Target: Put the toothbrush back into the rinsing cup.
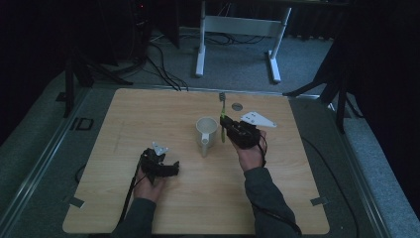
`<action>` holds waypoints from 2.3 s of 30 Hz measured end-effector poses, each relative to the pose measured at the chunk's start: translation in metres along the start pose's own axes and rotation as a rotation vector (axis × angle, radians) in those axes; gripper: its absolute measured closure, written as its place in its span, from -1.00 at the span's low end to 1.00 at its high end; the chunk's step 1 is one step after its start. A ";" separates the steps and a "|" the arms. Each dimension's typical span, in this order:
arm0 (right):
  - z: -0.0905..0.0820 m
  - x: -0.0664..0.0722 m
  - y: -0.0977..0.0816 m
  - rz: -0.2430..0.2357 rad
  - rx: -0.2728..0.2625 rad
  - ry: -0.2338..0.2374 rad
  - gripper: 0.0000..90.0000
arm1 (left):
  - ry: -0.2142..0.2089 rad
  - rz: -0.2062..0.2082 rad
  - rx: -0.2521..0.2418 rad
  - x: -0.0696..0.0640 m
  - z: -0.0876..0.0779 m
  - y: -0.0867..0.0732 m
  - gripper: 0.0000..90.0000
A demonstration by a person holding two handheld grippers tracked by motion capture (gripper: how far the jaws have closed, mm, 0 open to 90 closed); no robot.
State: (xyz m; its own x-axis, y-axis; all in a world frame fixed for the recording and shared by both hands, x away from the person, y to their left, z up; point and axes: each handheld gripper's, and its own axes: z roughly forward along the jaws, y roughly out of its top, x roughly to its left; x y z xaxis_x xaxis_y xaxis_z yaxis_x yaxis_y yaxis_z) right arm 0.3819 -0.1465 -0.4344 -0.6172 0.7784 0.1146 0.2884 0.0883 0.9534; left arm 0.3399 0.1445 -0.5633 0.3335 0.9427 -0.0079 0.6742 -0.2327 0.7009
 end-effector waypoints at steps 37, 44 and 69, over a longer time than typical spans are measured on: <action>0.014 0.009 0.004 0.010 -0.027 0.004 0.83 | 0.000 0.000 0.001 0.000 0.000 0.000 -0.80; 0.017 0.012 0.007 0.010 -0.039 0.004 0.83 | 0.000 0.000 0.001 0.000 0.000 0.000 -0.80; 0.026 0.016 0.004 0.057 -0.062 0.042 0.83 | 0.000 0.002 0.005 0.000 0.000 0.000 -0.80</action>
State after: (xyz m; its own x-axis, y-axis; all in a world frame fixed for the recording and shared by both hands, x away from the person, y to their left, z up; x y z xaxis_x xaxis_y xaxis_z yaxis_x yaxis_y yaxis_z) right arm 0.3920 -0.1171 -0.4364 -0.6314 0.7544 0.1792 0.2788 0.0053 0.9603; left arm 0.3396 0.1441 -0.5629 0.3354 0.9420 -0.0065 0.6768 -0.2362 0.6973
